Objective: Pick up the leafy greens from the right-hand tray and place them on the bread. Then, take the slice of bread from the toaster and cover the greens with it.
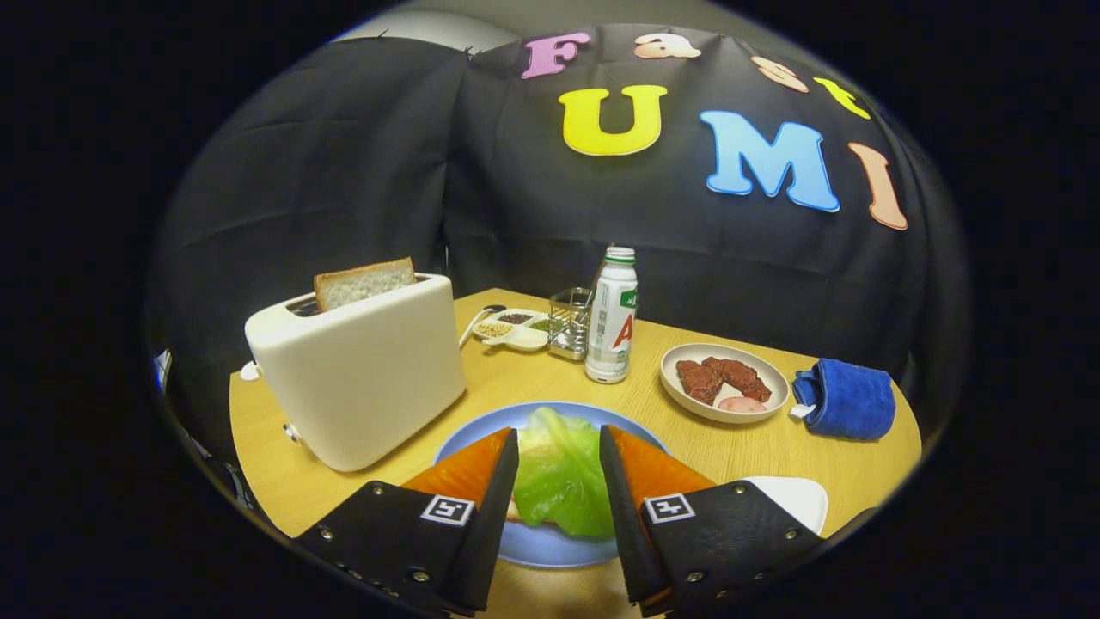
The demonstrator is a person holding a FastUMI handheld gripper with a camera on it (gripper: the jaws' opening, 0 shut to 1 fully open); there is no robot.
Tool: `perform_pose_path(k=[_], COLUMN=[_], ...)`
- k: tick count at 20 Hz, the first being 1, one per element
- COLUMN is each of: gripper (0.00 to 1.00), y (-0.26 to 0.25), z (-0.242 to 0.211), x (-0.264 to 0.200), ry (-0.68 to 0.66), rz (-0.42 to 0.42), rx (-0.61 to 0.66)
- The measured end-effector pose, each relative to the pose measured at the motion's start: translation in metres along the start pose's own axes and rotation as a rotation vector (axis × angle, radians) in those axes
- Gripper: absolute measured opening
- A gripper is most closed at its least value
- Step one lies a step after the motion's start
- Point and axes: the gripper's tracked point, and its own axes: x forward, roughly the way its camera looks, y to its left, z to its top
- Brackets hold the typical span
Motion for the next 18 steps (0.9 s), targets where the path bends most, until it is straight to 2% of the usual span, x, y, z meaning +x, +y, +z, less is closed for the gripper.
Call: perform_pose_path(k=[10,13,15,18], gripper=[0.58,0.58,0.58,0.58], y=[0.036,0.054,0.065,0.094], z=[0.031,0.045,0.05,0.057], x=[-0.036,-0.043,-0.044,-0.043], ry=[-0.186,-0.242,-0.246,-0.243], rz=[-0.018,-0.016,-0.037,-0.007], rx=[0.039,0.106,0.15,0.124])
